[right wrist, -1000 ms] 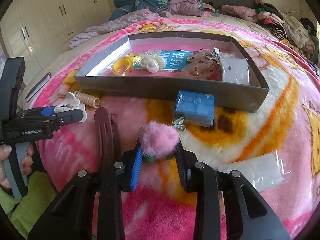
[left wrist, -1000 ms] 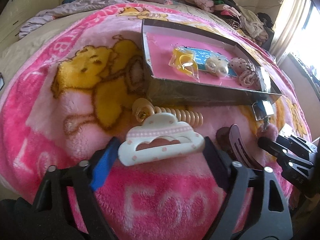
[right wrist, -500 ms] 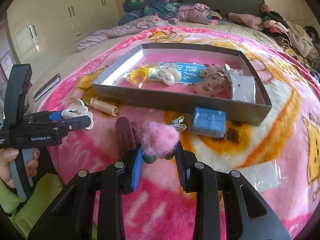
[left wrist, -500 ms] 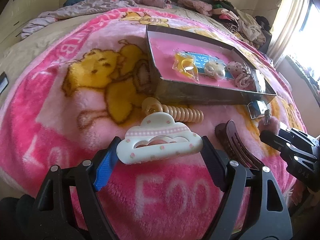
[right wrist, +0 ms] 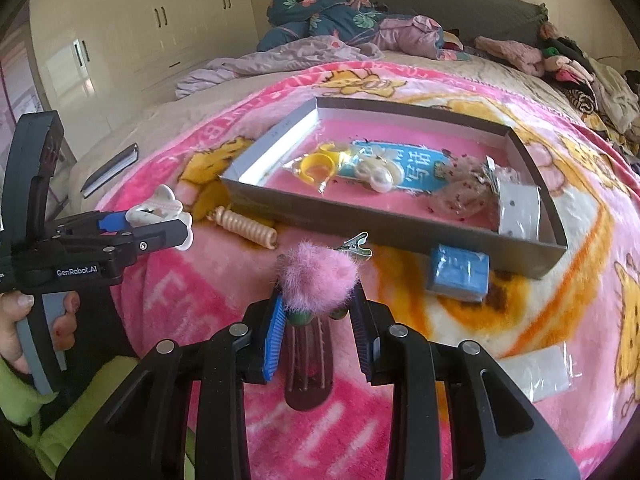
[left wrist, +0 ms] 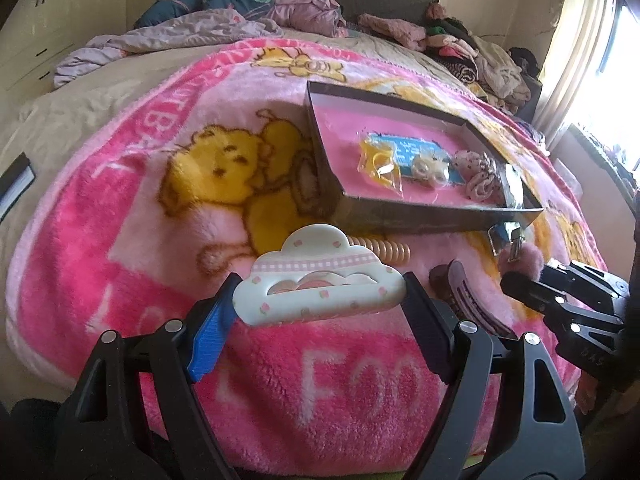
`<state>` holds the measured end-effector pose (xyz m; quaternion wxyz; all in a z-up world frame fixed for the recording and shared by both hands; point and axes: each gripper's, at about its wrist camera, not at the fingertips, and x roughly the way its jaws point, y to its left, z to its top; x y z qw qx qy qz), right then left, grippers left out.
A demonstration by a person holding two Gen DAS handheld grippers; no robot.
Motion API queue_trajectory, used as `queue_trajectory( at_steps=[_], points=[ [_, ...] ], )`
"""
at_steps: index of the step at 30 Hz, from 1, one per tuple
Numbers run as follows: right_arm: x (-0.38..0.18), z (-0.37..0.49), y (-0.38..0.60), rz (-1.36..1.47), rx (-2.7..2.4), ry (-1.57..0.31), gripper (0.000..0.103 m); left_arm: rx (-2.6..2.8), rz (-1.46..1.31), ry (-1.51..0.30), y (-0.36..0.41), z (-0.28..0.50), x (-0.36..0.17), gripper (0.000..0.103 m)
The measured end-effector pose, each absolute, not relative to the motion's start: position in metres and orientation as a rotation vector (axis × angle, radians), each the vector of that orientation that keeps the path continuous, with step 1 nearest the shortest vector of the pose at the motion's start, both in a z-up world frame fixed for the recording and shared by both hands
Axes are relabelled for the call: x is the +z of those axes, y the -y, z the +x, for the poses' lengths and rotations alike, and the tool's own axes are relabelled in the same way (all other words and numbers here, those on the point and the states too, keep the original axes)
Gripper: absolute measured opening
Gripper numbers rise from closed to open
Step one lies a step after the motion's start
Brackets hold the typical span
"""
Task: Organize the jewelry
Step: 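Carry the pompom with the right tool while the left tool carries the cloud clip over the box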
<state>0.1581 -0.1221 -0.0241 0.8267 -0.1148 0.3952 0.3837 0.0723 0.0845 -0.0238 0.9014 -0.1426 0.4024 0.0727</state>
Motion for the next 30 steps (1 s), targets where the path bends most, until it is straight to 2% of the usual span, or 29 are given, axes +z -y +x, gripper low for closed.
queue_trajectory(
  at_steps=[30],
  points=[
    [0.011,0.204,0.152,-0.132,0.671,-0.773,0.029,0.019,-0.271,-0.764,-0.065,0.125,0.027,0.07]
  ],
)
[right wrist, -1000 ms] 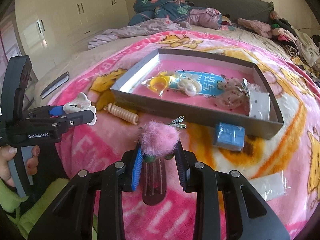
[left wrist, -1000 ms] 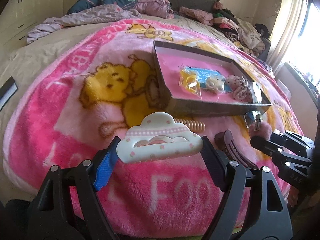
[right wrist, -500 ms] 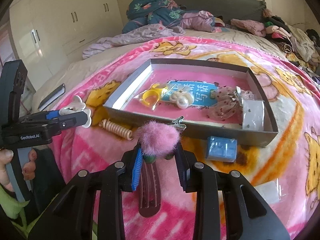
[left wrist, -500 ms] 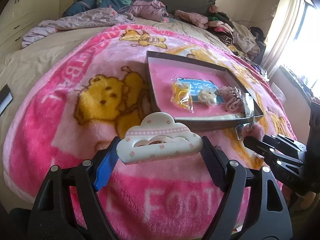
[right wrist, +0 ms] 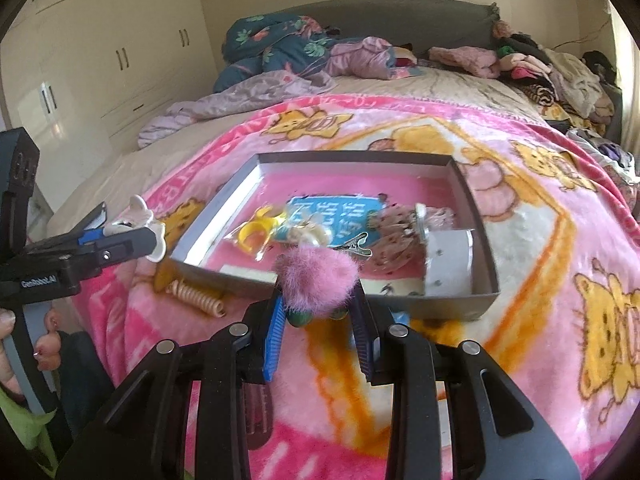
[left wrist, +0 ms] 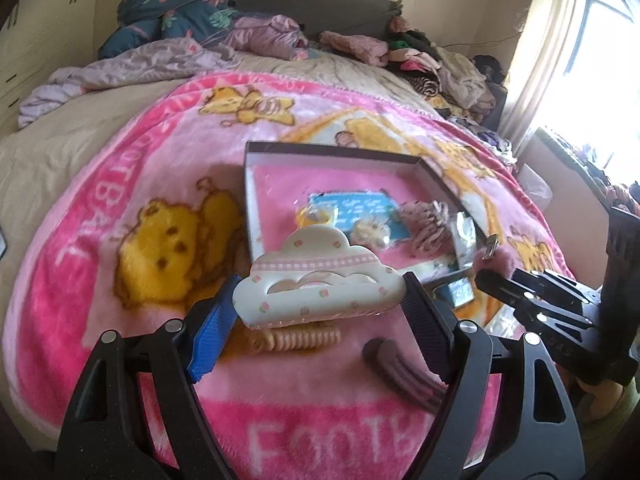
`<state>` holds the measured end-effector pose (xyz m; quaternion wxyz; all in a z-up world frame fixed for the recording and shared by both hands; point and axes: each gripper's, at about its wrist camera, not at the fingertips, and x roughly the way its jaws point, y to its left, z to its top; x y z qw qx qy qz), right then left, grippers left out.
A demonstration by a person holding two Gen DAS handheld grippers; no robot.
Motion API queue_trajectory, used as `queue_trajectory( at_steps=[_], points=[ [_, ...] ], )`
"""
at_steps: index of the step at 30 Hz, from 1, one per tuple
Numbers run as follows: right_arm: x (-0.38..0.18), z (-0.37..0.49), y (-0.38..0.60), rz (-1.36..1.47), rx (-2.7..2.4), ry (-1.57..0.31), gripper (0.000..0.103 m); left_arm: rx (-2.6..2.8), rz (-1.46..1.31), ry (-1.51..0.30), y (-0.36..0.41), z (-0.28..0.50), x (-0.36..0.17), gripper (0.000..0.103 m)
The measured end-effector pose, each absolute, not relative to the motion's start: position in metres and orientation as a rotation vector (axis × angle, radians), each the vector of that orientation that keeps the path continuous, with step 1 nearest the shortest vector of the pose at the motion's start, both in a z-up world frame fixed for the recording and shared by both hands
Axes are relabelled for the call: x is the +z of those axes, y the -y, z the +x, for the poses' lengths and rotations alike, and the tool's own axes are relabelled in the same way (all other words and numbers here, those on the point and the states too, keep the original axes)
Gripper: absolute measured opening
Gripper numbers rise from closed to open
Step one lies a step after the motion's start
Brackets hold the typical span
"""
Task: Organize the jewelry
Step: 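Carry the pompom with the right tool while the left tool carries the cloud clip over the box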
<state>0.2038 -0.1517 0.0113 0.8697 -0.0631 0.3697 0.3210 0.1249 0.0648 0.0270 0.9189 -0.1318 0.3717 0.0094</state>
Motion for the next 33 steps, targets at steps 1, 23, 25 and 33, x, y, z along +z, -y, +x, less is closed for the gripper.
queue_trajectory(
  at_steps=[1,23,25,33],
  points=[
    [0.012,0.206,0.154,-0.131,0.663,-0.772,0.029,0.015,-0.27,-0.763,-0.064,0.128,0.028,0.07],
    [0.018,0.261,0.186,-0.092,0.551,-0.746,0.029,-0.005,-0.248,-0.806,-0.053,0.199,0.019,0.07],
    [0.016,0.265,0.185,-0.091,0.549,-0.748,0.029,0.0,-0.245,-0.814,-0.055,0.203,0.015,0.07],
    [0.009,0.282,0.18,-0.099,0.552,-0.761,0.029,0.032,-0.248,-0.837,-0.065,0.216,0.001,0.07]
  ],
)
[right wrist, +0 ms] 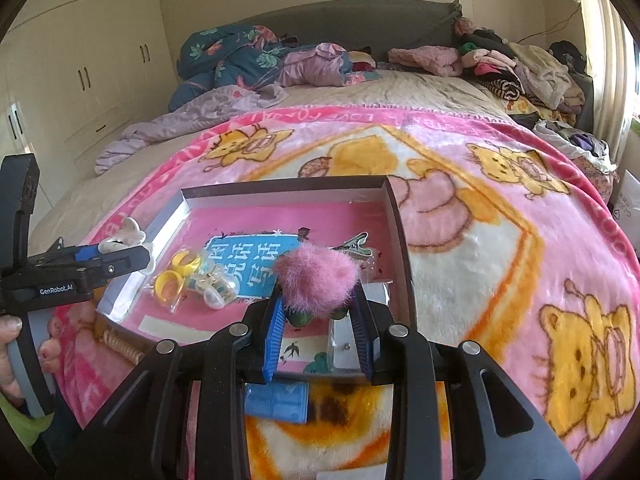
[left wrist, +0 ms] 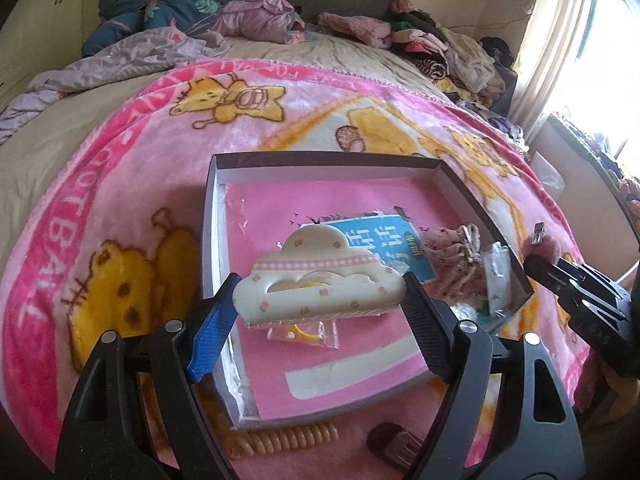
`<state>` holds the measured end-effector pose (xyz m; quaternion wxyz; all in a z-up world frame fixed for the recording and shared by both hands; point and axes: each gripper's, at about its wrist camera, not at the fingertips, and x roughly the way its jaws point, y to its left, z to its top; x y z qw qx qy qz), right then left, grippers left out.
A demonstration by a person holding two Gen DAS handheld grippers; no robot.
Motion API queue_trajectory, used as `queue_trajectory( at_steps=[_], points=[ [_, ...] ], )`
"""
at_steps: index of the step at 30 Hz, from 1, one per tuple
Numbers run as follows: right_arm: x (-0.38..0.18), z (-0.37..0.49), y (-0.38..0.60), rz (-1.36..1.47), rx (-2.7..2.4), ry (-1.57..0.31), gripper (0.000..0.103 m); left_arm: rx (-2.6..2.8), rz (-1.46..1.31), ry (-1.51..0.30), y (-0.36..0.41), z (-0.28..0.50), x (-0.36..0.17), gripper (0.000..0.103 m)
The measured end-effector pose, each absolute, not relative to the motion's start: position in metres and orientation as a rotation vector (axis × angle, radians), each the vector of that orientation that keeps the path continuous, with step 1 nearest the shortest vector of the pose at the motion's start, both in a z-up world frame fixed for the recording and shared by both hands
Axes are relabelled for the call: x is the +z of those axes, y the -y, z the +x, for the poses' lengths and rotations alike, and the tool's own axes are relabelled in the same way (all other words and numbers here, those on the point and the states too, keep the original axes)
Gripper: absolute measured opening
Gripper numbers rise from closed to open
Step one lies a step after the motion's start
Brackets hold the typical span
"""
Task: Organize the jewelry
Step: 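Carry the pompom with the right tool while the left tool carries the cloud clip over the box, then open the right tool to drop the pompom while the left tool releases the cloud clip in the box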
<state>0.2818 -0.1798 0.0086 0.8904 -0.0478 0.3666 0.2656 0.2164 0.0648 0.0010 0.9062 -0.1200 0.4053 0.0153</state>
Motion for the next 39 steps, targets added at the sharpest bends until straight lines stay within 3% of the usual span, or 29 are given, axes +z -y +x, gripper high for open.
queue_trajectory(
  at_steps=[28,36,39],
  points=[
    [-0.043,0.276,0.117,-0.166,0.7,-0.898,0.029,0.055,-0.23,-0.884,-0.078,0.253,-0.027,0.07],
    [-0.041,0.273,0.113,-0.17,0.715,-0.907,0.033,0.048,-0.227,-0.891,-0.076,0.257,-0.029,0.071],
    [-0.04,0.272,0.113,-0.168,0.713,-0.906,0.041,0.049,-0.231,-0.895,-0.077,0.257,-0.031,0.071]
  ],
)
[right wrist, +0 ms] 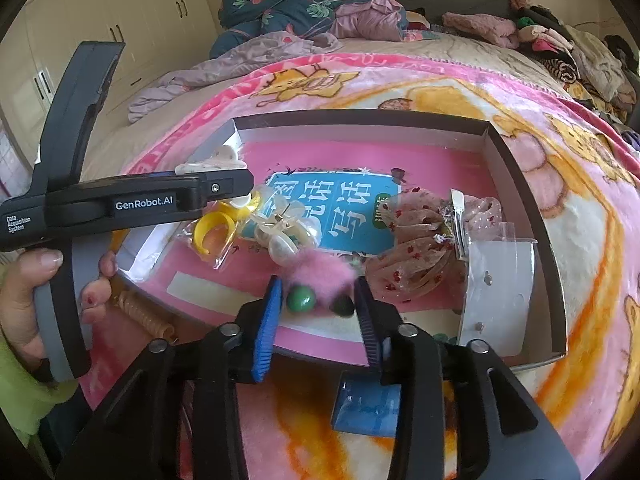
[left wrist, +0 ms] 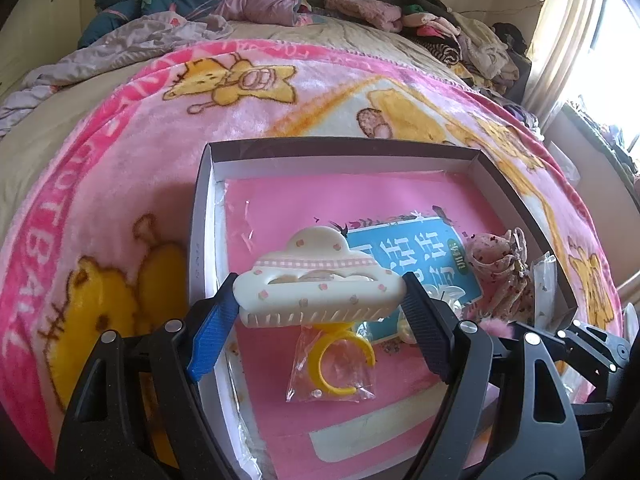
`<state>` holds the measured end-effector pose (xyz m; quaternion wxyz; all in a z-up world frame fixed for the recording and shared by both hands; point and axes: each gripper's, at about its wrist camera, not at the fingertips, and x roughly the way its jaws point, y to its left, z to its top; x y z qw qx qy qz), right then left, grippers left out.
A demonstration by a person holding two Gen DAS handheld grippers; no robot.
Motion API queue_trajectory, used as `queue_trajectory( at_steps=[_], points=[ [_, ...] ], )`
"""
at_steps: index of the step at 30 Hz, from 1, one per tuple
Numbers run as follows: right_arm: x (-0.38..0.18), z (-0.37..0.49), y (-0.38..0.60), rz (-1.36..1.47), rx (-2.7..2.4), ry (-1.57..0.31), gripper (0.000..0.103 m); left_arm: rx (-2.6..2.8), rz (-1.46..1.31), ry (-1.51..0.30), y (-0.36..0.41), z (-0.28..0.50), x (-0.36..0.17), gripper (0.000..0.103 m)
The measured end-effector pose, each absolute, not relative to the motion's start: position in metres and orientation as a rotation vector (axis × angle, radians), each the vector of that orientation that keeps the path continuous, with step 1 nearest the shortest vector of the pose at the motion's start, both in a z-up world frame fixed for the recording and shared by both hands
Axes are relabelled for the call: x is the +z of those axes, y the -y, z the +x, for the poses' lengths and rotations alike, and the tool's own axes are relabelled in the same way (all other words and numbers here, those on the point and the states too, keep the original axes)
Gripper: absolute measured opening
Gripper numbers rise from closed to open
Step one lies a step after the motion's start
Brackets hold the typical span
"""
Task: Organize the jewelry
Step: 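Open the right tool to drop the pompom while the left tool releases the cloud clip in the box, then withdraw both tools from the box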
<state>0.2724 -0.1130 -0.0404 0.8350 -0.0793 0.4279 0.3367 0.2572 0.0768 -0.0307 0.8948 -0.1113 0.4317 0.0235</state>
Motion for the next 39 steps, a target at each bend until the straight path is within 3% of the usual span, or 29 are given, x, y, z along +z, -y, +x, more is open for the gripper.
queue_trajectory(
  at_steps=[10,14,25,39],
  points=[
    [-0.027,0.267,0.126,-0.143,0.689,-0.876,0.052,0.049,-0.233,-0.894,-0.077,0.256,-0.031,0.071],
    [-0.017,0.264,0.136,-0.13,0.67,-0.854,0.058,0.051,-0.232,-0.881,-0.076,0.253,-0.027,0.077],
    [-0.004,0.257,0.152,-0.109,0.641,-0.823,0.063,0.049,-0.24,-0.851,-0.077,0.236,-0.009,0.08],
    [0.021,0.244,0.173,-0.091,0.594,-0.754,0.069,0.063,-0.255,-0.802,-0.074,0.201,0.016,0.091]
  ],
)
